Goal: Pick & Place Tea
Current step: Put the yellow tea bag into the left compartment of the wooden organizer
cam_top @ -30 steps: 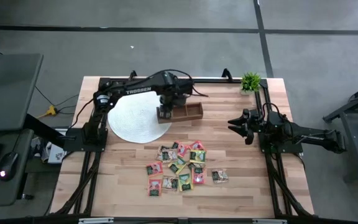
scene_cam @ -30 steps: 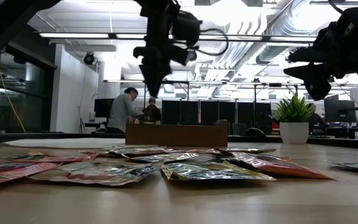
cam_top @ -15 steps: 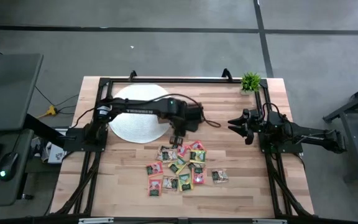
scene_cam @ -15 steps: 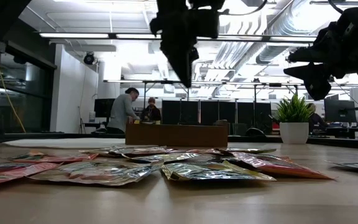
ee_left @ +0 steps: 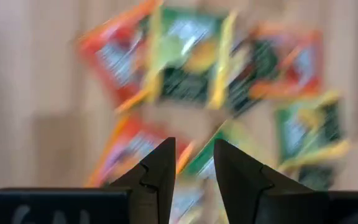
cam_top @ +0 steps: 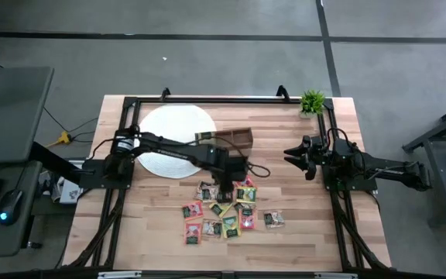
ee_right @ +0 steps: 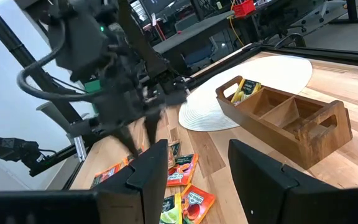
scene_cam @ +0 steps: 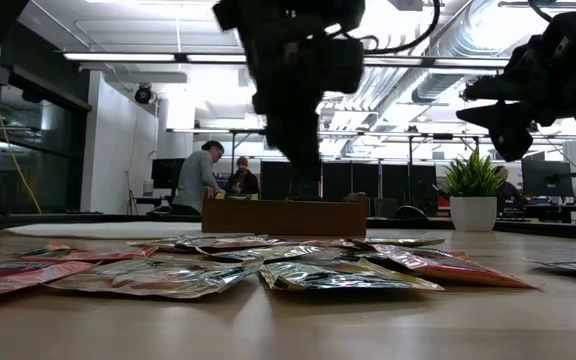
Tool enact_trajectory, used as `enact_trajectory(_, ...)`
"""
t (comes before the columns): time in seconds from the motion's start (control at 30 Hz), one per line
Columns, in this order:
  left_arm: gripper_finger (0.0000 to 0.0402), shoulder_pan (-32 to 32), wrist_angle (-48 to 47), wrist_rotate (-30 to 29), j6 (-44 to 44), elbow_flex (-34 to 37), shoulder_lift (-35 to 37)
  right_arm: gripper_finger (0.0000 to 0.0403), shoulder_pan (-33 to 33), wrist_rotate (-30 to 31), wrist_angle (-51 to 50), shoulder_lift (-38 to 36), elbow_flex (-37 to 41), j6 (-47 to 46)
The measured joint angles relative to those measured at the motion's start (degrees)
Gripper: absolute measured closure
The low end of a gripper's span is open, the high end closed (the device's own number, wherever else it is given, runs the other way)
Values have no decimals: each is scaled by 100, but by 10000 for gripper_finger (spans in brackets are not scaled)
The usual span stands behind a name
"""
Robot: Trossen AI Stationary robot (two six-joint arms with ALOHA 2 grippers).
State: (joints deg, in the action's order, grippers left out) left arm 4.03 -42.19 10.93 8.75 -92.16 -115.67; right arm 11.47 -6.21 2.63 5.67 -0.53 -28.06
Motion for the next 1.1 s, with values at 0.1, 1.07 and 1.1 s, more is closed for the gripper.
enact_trajectory(0.1, 296, -27, 873, 280, 481, 588, 238, 238, 1, 1, -2, -2, 0, 0)
enact_trajectory(1.07, 295, -47, 5515, -435, 5945, 3050, 578, 238, 0, 1, 0, -4, 0, 1)
enact_trajectory(1.1, 295, -16, 5458, -447, 6007, 3003, 578, 238, 0, 1, 0, -4, 0, 1)
